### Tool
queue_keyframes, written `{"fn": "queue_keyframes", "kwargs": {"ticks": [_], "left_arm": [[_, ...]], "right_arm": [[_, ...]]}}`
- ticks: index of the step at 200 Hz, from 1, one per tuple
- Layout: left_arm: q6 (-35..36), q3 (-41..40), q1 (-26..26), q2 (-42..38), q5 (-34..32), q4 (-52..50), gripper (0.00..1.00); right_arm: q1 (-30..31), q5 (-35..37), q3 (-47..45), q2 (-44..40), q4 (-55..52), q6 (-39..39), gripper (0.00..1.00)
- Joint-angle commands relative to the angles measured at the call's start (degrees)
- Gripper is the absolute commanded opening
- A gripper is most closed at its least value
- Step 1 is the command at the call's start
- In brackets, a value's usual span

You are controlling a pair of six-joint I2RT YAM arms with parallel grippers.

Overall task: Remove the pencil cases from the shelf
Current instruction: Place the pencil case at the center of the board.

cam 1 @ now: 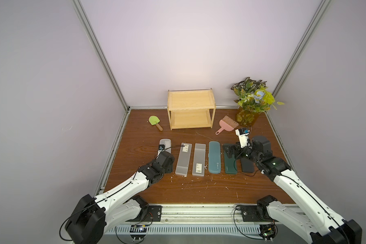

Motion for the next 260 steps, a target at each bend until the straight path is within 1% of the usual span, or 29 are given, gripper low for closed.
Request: {"fn": "queue_keyframes", "kwargs": {"ticks": [1, 29, 52, 88, 114, 144, 157, 177, 189, 192, 229, 249, 260], "left_arm": [[0.5, -0.2, 0.5, 0.3, 1.8, 2.2, 0.56], [1.0, -1.6, 0.5, 0.2, 3.6, 3.1, 0.56], [-0.1, -3.6, 0.7, -0.3, 4.8, 4.7, 0.56], [-1.2, -5.5, 1.1, -1.3, 4.3, 5.4, 0.54], [-0.9, -5.9, 1.4, -1.2, 4.4, 5.8, 0.55], [-1.0, -5.9, 1.8, 0.1, 3.9, 6.1, 0.65], [-1.1, -5.8, 1.9, 0.7, 3.4, 6.1, 0.77], [-0.9, -5.5, 2.1, 1.0, 3.0, 6.3, 0.83], [-0.8, -5.4, 2.3, 1.0, 2.7, 6.4, 0.98], [-0.8, -5.3, 2.3, 1.0, 2.6, 6.3, 0.99], [-1.0, -3.1, 2.4, -0.3, 0.5, 3.3, 1.0], [-0.8, -1.6, 2.4, -3.9, -1.5, 2.7, 1.0], [-0.2, -0.7, 2.4, -6.1, -3.7, 3.1, 1.0]], "right_arm": [[-0.1, -0.5, 1.1, -1.3, 0.9, 0.7, 0.99], [-0.2, -0.3, 1.2, -1.2, 0.7, 0.7, 0.99], [-0.2, -0.2, 1.1, -1.2, 0.9, 0.9, 0.99], [-0.2, -0.5, 1.3, -0.9, 1.0, 1.2, 0.99], [-0.2, -0.5, 1.3, -0.9, 1.2, 1.4, 0.99], [-0.2, -0.3, 1.3, -0.8, 1.1, 1.3, 0.99], [-0.2, -0.3, 1.5, -0.7, 0.9, 1.2, 0.99], [-0.2, -0.2, 2.2, -0.5, 0.3, 1.1, 0.99], [-0.2, -0.1, 2.3, -0.7, 0.3, 1.2, 0.99], [-0.2, -0.1, 2.3, -0.8, 0.3, 1.2, 0.99], [-0.2, 0.3, 2.4, -0.9, -0.1, 1.1, 0.99], [-0.2, 1.1, 2.9, -1.3, -0.4, 0.6, 0.99], [-0.2, 1.3, 3.3, -1.3, -0.4, 0.1, 0.99]]}}
